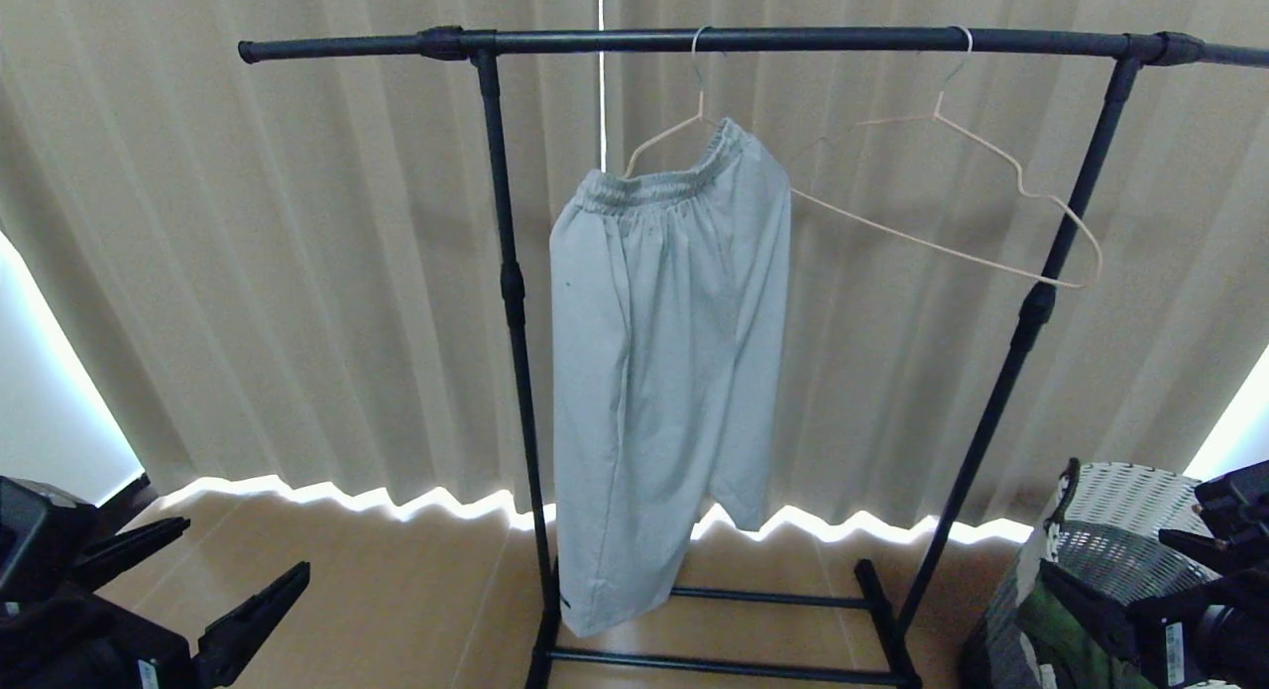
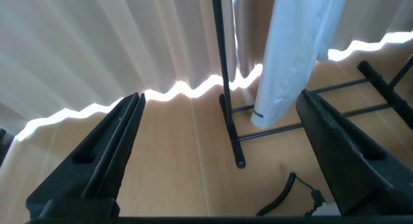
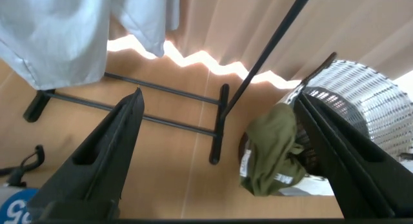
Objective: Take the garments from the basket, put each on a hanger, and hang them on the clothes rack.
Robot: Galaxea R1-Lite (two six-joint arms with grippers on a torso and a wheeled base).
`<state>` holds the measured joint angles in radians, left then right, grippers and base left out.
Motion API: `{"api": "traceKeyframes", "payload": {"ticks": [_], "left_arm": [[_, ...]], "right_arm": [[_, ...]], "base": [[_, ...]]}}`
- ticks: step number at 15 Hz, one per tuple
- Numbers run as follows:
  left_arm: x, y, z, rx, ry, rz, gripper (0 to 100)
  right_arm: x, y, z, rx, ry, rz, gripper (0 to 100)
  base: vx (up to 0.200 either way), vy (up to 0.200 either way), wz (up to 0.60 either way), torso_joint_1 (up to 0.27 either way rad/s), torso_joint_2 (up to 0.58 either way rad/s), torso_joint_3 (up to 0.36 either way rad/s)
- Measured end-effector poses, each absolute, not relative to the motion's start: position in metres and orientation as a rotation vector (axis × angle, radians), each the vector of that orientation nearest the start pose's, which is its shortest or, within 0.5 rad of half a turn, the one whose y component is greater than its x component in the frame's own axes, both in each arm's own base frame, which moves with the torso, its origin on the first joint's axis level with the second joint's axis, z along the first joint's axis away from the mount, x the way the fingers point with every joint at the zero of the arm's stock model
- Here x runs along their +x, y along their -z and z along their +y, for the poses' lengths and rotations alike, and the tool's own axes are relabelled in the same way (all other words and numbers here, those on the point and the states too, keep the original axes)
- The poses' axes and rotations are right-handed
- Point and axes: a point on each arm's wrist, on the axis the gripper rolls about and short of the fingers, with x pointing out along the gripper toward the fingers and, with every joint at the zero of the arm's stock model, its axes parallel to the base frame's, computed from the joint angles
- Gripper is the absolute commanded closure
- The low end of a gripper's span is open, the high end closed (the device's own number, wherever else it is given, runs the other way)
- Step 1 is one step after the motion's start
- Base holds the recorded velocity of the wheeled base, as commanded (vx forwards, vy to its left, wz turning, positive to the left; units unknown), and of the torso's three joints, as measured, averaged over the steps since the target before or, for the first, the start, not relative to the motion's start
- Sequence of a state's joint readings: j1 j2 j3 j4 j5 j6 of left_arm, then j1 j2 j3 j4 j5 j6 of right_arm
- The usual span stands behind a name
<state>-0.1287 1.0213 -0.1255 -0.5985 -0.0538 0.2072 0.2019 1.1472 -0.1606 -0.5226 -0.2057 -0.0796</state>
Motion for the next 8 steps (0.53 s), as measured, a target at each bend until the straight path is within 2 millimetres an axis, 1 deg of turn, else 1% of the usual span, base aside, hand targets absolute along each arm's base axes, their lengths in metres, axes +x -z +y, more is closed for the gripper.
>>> {"api": "traceKeyframes", "payload": {"ticks": [4,6,8], "left_arm": [[0.1082,-0.1367,-0.0152,0.216,0.211,0.277,0],[0.1078,-0.1365,-0.0152,0.216,0.211,0.278,0],[0.1074,-0.1369,-0.0151,0.216,0.211,0.274,0]], "right_arm": [[0.1247,-0.1235,0.0209,-0.171,-0.014,0.454,0],[0.123,-0.1224,0.0205,-0.17,-0.017,0.456,0],[0.1224,-0.1222,0.0204,-0.172,-0.017,0.456,0]], "base": [[0.0,0.0,0.0,-0.085,0.45,0.353],[0.0,0.0,0.0,-0.034,0.21,0.158],[0.0,0.0,0.0,-0.015,0.07,0.051]]}}
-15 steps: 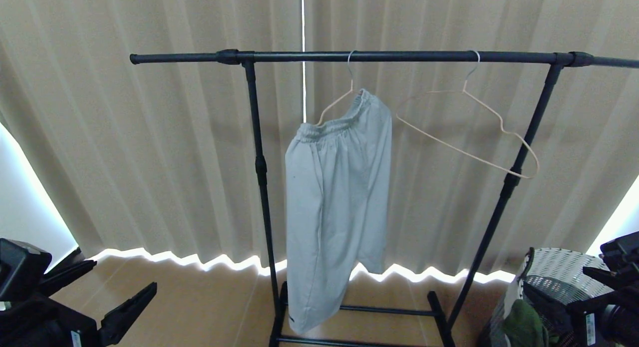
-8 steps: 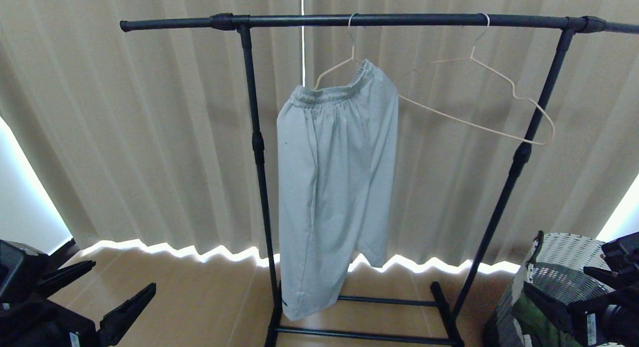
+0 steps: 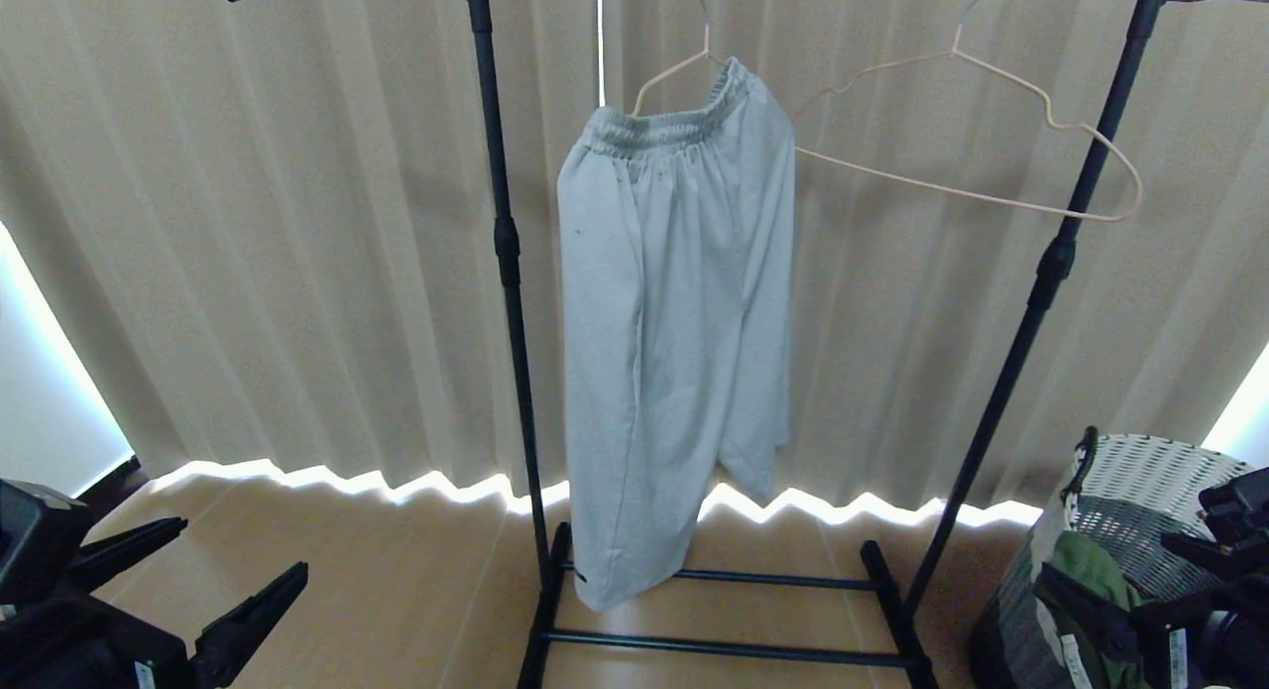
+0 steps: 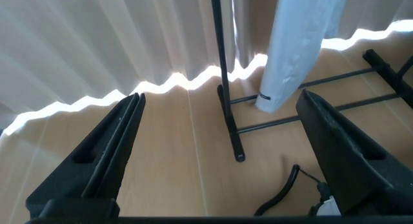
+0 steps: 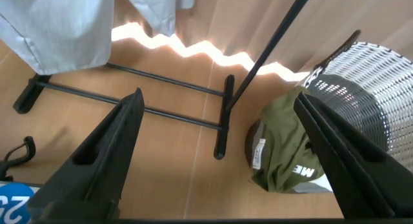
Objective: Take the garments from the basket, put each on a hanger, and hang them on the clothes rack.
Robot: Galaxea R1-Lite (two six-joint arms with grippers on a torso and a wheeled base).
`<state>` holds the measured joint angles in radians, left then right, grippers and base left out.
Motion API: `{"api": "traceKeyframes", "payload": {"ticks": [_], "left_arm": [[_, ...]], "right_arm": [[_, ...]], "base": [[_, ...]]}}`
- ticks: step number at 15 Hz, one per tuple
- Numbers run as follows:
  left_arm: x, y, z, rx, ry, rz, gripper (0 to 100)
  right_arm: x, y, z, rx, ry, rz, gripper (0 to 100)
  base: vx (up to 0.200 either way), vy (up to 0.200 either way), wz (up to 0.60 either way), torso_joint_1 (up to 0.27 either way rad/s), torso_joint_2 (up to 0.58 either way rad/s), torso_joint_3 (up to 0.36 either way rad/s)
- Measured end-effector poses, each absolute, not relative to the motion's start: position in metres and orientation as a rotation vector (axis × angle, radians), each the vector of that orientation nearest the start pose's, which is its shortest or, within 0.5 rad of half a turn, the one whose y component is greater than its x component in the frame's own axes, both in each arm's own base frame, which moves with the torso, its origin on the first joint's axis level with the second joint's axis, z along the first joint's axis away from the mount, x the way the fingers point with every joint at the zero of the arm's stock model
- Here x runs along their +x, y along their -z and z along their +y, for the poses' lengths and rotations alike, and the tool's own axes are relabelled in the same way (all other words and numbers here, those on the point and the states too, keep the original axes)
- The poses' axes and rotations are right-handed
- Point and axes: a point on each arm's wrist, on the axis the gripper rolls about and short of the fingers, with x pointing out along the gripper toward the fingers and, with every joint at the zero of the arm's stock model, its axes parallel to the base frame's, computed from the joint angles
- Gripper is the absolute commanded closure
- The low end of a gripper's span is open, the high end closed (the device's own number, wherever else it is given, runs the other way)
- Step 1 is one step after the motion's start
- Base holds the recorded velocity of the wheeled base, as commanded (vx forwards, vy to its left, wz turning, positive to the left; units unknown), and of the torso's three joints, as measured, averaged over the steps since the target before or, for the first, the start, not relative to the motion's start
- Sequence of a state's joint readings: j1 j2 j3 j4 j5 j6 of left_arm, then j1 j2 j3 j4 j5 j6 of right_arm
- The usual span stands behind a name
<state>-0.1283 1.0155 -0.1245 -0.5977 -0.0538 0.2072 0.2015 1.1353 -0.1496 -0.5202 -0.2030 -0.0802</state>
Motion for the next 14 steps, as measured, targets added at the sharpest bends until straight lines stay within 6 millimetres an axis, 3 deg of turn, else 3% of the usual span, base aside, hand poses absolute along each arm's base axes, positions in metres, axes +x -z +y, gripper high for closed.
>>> {"api": "traceKeyframes", "payload": {"ticks": [13,14], "left_arm": [[0.1034,-0.1357,-0.0148,0.222,0.214,0.265,0],[0.1034,-0.1357,-0.0148,0.229,0.215,0.264,0]], "right_arm": [[0.1228,-0.1221,0.0203,-0.174,-0.015,0.46,0],[0.1228,-0.1221,0.0203,-0.174,-0.015,0.46,0]], "base": [[0.0,0.0,0.0,0.0,0.0,0.004],[0.0,-0.2,0.0,0.002,0.0,-0.002]]}}
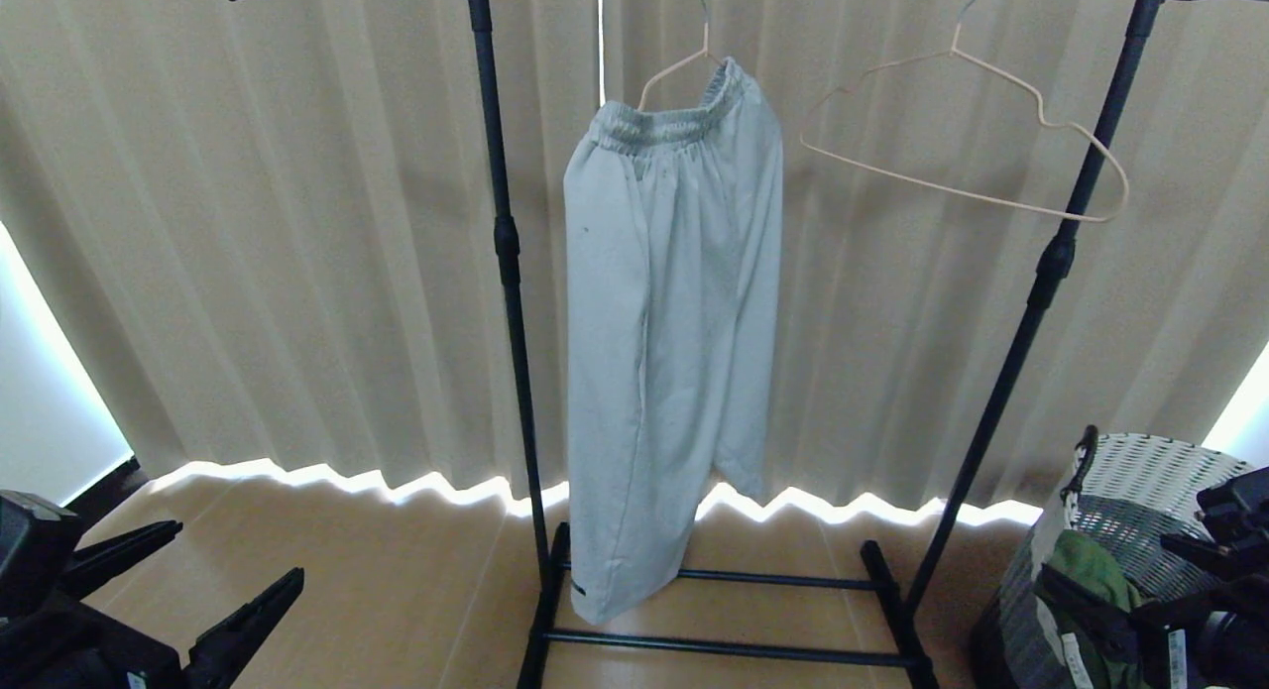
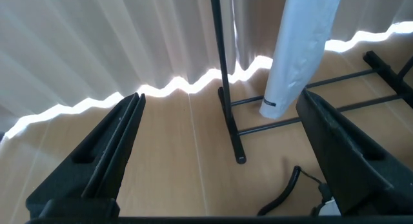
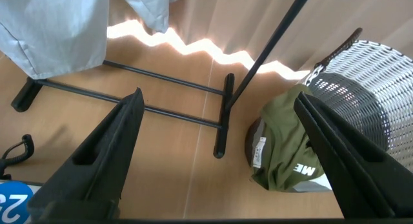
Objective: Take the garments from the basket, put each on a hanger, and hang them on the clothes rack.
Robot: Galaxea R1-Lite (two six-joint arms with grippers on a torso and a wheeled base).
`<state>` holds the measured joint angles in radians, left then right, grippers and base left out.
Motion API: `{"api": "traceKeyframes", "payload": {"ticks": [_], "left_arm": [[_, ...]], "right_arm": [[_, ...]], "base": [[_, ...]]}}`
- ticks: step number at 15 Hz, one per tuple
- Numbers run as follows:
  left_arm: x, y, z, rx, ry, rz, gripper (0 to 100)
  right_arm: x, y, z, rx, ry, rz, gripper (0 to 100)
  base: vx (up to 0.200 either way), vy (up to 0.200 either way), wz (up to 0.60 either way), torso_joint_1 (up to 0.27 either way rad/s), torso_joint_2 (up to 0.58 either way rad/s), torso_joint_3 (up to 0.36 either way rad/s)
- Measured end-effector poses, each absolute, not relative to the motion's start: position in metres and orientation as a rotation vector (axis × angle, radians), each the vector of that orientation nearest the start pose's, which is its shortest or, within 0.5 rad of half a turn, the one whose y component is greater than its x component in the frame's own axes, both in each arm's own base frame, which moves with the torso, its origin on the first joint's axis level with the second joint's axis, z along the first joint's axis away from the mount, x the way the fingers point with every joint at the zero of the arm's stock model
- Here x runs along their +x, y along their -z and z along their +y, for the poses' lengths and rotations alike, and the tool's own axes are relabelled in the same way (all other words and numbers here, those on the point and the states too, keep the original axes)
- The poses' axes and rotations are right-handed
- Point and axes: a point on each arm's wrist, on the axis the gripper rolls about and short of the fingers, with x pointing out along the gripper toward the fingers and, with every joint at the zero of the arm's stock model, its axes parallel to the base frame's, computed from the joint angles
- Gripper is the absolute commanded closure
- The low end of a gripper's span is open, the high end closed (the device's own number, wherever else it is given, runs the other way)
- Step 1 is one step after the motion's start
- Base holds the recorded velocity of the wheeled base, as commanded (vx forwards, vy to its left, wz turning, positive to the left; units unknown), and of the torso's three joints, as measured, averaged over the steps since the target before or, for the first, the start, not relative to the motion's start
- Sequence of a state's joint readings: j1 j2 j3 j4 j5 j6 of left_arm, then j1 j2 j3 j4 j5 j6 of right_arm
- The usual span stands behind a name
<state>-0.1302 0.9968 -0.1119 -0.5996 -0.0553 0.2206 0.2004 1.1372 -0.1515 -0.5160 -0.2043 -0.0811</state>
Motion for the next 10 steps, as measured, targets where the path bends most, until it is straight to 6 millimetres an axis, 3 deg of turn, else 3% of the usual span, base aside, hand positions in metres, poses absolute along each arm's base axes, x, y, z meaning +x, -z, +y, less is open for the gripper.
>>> {"api": "traceKeyframes", "payload": {"ticks": [10], "left_arm": [[0.1025,-0.1347,-0.0147,0.233,0.216,0.266,0]], "right_arm": [[0.1226,-0.1225,0.0203,-0.173,-0.014,0.456,0]], "base": [[0.0,-0.2,0.0,0.001,0.0,0.005]]}}
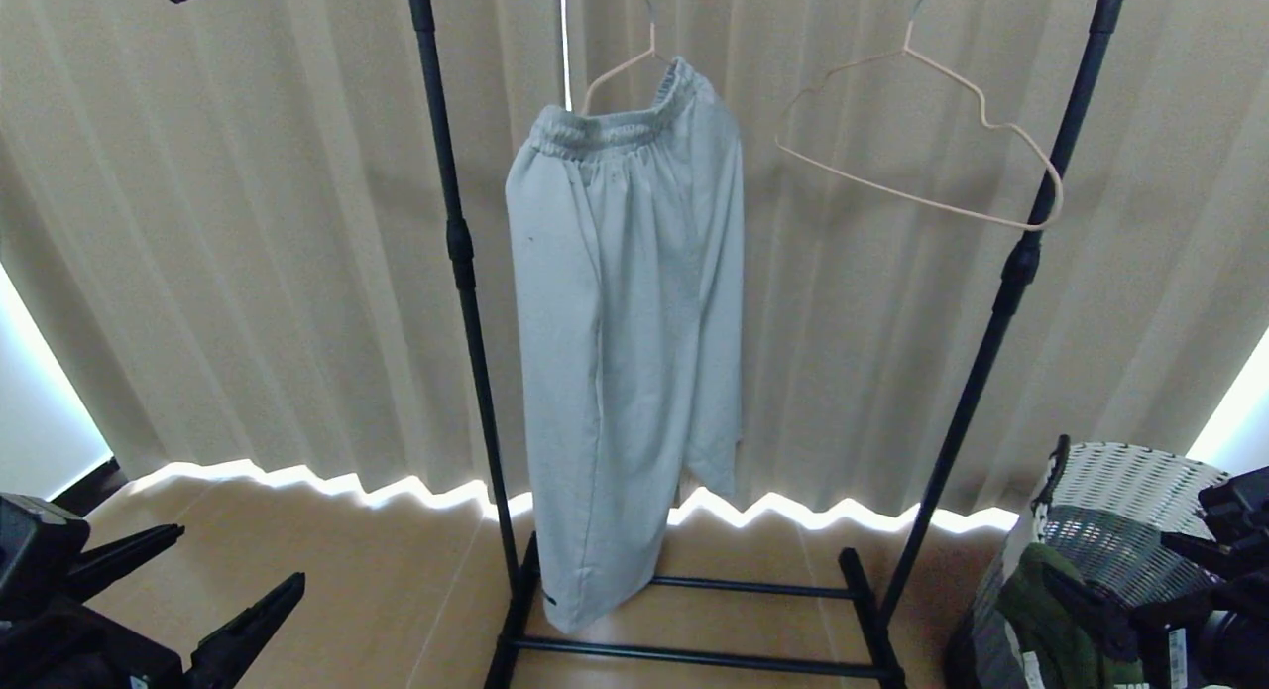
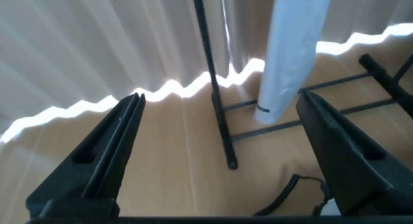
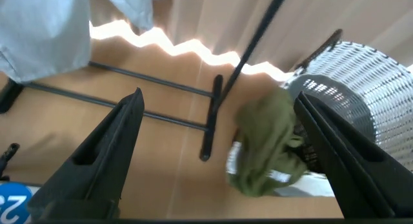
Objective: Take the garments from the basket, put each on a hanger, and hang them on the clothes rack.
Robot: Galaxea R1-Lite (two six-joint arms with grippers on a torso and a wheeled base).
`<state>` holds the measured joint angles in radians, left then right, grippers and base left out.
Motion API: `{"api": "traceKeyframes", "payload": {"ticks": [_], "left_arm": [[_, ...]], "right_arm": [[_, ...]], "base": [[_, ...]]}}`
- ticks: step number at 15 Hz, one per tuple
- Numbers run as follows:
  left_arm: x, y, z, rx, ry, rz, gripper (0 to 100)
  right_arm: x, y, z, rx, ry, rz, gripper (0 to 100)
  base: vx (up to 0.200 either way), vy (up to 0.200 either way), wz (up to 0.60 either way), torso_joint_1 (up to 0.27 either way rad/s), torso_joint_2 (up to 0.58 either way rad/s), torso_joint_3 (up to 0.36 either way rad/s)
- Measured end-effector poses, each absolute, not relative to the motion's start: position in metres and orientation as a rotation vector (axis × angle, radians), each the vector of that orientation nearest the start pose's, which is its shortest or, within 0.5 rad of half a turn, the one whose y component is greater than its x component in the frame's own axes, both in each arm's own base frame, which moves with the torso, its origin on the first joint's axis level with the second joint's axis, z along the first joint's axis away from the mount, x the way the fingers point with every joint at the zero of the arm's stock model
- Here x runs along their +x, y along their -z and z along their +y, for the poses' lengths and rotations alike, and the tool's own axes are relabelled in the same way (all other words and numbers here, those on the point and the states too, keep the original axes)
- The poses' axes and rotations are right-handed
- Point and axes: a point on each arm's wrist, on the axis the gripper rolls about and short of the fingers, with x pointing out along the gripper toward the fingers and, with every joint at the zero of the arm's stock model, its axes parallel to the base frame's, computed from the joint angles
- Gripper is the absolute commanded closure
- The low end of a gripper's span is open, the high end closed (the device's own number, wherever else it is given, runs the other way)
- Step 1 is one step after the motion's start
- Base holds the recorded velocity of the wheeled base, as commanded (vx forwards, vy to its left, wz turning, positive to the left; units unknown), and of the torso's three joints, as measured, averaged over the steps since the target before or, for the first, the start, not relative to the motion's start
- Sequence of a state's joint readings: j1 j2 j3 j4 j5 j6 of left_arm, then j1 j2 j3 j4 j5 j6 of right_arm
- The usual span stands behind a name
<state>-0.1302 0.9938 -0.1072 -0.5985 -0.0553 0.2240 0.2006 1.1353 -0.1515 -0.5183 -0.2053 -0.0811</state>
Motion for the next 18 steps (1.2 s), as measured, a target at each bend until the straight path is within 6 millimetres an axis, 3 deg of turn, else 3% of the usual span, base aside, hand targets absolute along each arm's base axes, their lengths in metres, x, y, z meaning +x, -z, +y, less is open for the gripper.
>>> {"api": "traceKeyframes", "payload": {"ticks": [7,18], "left_arm": [[0.1024,-0.1347,-0.0146,0.235,0.214,0.266,0],[0.1019,-0.1338,-0.0146,0.236,0.215,0.269,0]], "right_arm": [[0.1226,-0.1237,0.02,-0.172,-0.009,0.448,0],[0.1227,-0.1243,0.0199,-0.172,-0.007,0.446,0]], "base": [[0.0,-0.2,0.0,0.0,0.0,0.006],[0.0,0.0,0.0,0.0,0.0,0.0]]}}
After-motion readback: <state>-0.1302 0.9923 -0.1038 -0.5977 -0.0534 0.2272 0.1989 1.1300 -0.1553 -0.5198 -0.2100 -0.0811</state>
